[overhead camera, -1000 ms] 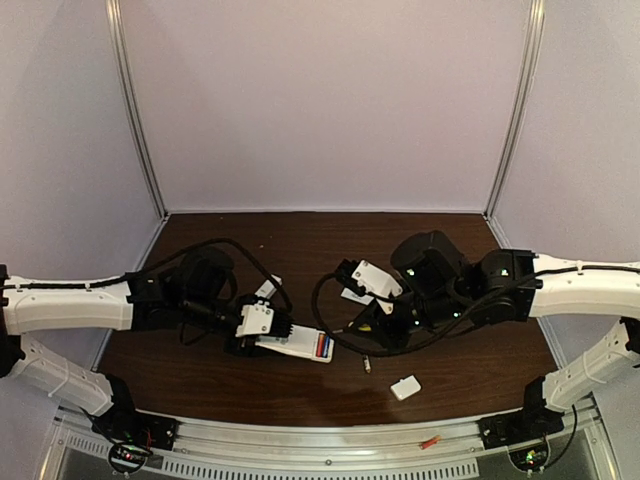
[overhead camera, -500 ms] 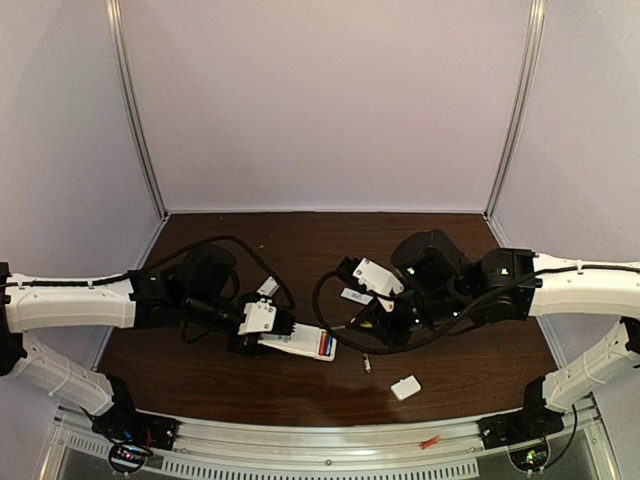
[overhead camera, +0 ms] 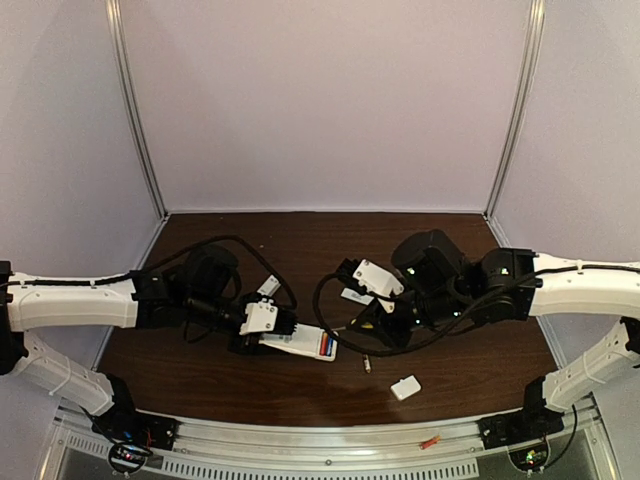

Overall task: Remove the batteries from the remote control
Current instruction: Remove the battery from the remote control without the battery cover.

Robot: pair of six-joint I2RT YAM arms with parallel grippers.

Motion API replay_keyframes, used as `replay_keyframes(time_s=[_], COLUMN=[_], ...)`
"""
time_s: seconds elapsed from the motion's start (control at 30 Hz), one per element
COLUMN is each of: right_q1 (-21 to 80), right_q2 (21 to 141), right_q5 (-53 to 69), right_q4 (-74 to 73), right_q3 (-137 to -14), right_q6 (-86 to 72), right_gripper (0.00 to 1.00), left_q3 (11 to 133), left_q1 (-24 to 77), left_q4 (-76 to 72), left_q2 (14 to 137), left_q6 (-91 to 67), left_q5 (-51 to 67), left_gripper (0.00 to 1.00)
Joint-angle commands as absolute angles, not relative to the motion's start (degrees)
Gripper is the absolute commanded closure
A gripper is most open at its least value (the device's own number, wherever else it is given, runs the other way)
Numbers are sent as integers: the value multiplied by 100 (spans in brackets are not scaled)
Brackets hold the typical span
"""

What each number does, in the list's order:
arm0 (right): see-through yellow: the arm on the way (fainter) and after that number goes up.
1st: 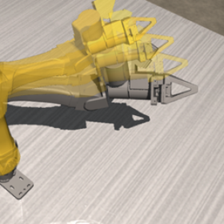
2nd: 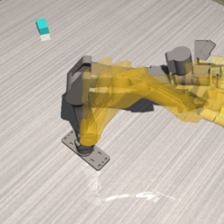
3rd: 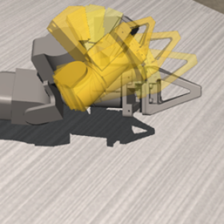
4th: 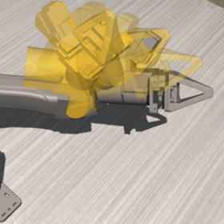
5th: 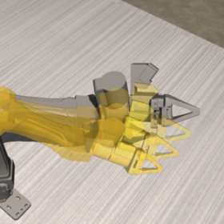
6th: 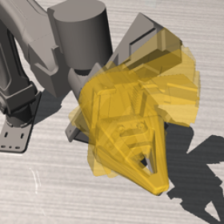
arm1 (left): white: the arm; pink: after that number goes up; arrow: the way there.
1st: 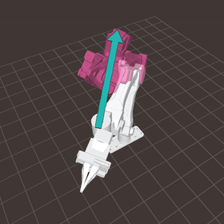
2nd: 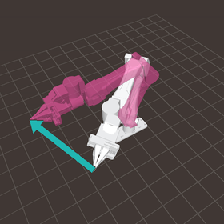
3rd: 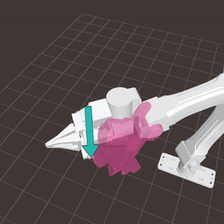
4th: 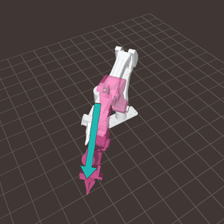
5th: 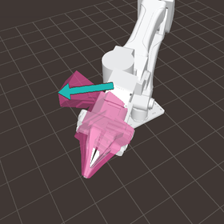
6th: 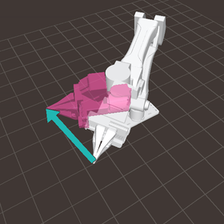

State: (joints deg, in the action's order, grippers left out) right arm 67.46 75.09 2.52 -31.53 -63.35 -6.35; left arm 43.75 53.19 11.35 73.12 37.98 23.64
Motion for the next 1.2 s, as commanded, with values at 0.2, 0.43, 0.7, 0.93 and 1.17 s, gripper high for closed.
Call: replay_keyframes(time_s=[0.2,0.43,0.7,0.93,1.17], right_q1=[6665,6665,6663,6663,6664], right_q2=[7378,7402,7405,7338,7263], right_q5=[226,331,565,547,266], right_q4=[-3257,-3291,-3285,-3208,-3061], right_q3=[-6253,-6208,-6127,-6112,-6281], right_q6=[-649,-664,-715,-770,-805], right_gripper=[100,100,100,100,100], left_q3=[4519,4496,4486,4474,4485], left_q1=[5286,5291,5291,5291,5290], left_q4=[699,601,527,492,536], left_q2=[7313,7301,7321,7345,7392], left_q6=[3729,3714,3683,3680,3700], left_q5=[2517,2503,2488,2536,2595], left_gripper=[100,100,100,100,100])
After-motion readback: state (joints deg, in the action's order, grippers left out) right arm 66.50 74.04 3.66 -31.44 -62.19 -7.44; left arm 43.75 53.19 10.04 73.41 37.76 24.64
